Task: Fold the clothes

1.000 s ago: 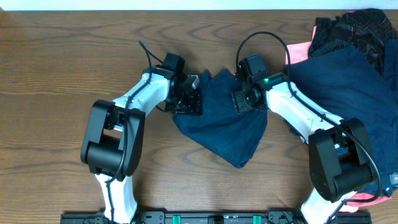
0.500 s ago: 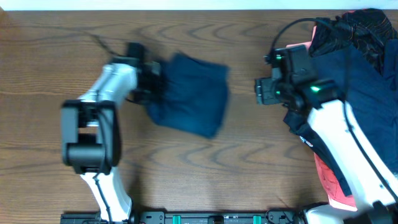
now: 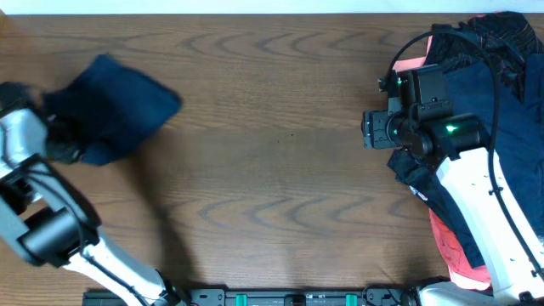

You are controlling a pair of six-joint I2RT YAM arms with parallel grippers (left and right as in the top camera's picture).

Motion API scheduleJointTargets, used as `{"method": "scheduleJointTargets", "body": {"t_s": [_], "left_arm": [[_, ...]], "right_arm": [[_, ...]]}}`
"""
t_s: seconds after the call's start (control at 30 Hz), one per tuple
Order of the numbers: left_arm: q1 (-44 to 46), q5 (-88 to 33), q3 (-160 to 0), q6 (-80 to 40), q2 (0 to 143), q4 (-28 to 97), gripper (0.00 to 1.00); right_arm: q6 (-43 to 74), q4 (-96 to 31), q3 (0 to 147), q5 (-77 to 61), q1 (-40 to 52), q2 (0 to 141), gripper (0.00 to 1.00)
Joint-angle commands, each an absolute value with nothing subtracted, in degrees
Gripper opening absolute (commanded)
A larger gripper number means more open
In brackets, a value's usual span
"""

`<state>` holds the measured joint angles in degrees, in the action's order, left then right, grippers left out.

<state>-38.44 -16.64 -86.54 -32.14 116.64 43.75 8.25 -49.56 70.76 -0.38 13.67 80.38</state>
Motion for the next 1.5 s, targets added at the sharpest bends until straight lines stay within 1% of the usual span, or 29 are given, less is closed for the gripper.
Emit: {"method": "scheduleJointTargets", "body": {"t_s": [0.0,0.03,0.07,0.23,0.27,0.37,0.53,0.63,0.8,0.93,1.03,1.1,1.17,1.3,1.47], "left_arm": [[-41.1,-21.2,-87.2,-37.6,115.3,45.6,0.23],[-41.6,-21.7,-87.2,-37.6,115.3,46.7,0.58],[-42.0,-22.2,-87.2,-37.9,115.3,48.1,0.98],[-43.7,-26.9,-87.2,-39.7,115.2,57.5,0.98],[-43.7,-27.1,-87.2,-39.3,114.9,58.8,0.98],[-43.3,-27.6,-87.2,-36.2,113.0,61.9,0.98],[-40.7,-27.4,-87.2,-31.4,105.6,62.8,0.98],[-37.0,-27.4,-87.2,-27.0,100.8,62.3,0.98],[-26.2,-27.2,-87.2,-17.4,95.1,63.8,0.98],[-16.2,-19.4,-87.2,-15.2,93.7,71.7,0.98],[-10.5,-13.6,-87.1,-15.2,93.8,79.2,0.98],[-7.4,-11.2,-87.0,-15.2,93.5,83.4,0.98],[-5.3,-10.2,-86.4,-15.2,92.5,84.7,0.98],[-0.8,-9.7,-82.8,-15.3,86.1,83.3,0.98],[3.5,-7.8,-73.3,-15.2,70.5,74.7,0.98]], "right_arm": [[7.6,-49.5,71.3,-0.1,12.4,80.1,0.73],[7.6,-49.4,71.3,0.2,12.4,80.1,0.74],[7.6,-49.3,71.3,0.6,12.4,80.1,0.74],[7.7,-49.2,71.3,2.1,11.8,80.1,0.76],[8.2,-49.3,71.3,2.1,11.5,80.1,0.78],[8.3,-49.1,71.3,1.3,10.1,80.2,0.89],[8.0,-49.0,71.3,-3.4,7.2,81.4,0.94],[7.9,-48.3,71.3,-5.6,6.0,83.2,0.99],[2.1,-47.5,71.3,-13.3,5.7,87.5,0.99],[2.5,-49.6,71.3,-13.5,5.4,89.4,0.99],[7.0,-52.3,71.3,-13.5,4.2,89.5,0.99],[8.7,-54.8,71.3,-13.5,3.2,89.4,0.99],[9.0,-56.9,71.3,-13.5,2.6,89.1,0.99],[9.6,-60.5,71.0,-13.5,1.7,87.5,0.99],[10.0,-56.0,66.0,-13.1,2.0,78.7,0.99]]}}
